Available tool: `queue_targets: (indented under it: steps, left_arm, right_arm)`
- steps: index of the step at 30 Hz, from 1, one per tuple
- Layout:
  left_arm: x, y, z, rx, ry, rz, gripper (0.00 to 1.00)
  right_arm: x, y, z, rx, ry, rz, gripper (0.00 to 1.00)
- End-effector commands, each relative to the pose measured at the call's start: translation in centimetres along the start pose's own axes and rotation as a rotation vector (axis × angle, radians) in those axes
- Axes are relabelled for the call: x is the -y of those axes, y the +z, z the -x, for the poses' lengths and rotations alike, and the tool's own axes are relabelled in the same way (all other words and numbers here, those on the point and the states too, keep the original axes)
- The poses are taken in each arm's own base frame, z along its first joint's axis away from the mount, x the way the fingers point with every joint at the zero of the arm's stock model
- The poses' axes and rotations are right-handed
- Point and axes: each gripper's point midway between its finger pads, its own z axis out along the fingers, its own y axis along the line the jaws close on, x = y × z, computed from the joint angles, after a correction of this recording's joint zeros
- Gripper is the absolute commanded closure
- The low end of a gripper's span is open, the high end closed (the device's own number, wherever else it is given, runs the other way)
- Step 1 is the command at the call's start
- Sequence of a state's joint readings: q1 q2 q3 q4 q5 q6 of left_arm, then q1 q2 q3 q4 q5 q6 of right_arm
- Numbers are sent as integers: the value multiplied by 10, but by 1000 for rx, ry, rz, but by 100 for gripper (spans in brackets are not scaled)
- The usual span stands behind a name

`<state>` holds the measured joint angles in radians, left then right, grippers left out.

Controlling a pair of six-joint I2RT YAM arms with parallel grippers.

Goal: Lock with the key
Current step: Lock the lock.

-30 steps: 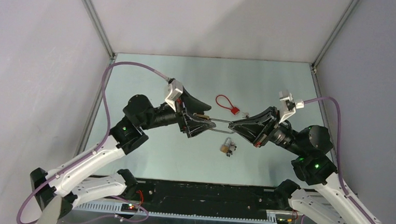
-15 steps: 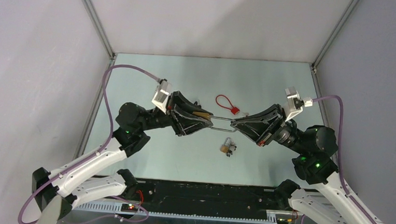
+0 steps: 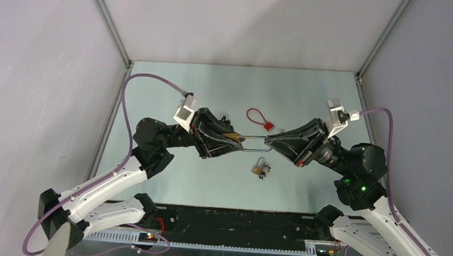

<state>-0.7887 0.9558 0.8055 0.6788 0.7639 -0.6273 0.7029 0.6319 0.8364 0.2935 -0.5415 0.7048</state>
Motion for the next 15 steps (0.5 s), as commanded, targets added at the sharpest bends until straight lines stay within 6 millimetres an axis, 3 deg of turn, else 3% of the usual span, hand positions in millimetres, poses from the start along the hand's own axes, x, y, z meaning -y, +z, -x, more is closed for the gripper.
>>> queue_targets:
  steps: [1,3,5,6,12,13,14,15]
  left_arm:
    - [10,-3,-1,-9,63,-56,66]
    - [11,-3,-1,-12,64,-62,71]
    - [11,-2,-1,-17,59,-64,84]
    - [9,-1,-2,-19,56,-63,95]
    - [-8,-1,6,43,35,37,100]
    - [-12,-1,7,50,12,57,100]
    - [-19,-2,9,62,-8,88,100]
    - [-22,-1,10,67,-45,102,100]
  right_arm:
    - [-38,1,48,138,-64,90,100]
    - [-33,2,46,133,-55,74,100]
    - [-30,3,45,129,-49,64,100]
    - [-28,4,44,127,-45,58,100]
    - [-14,6,38,102,-48,11,99]
    - [-9,5,33,84,-44,-9,93]
    - [-4,4,31,73,-65,-25,73]
    - [4,2,25,50,-58,-58,60]
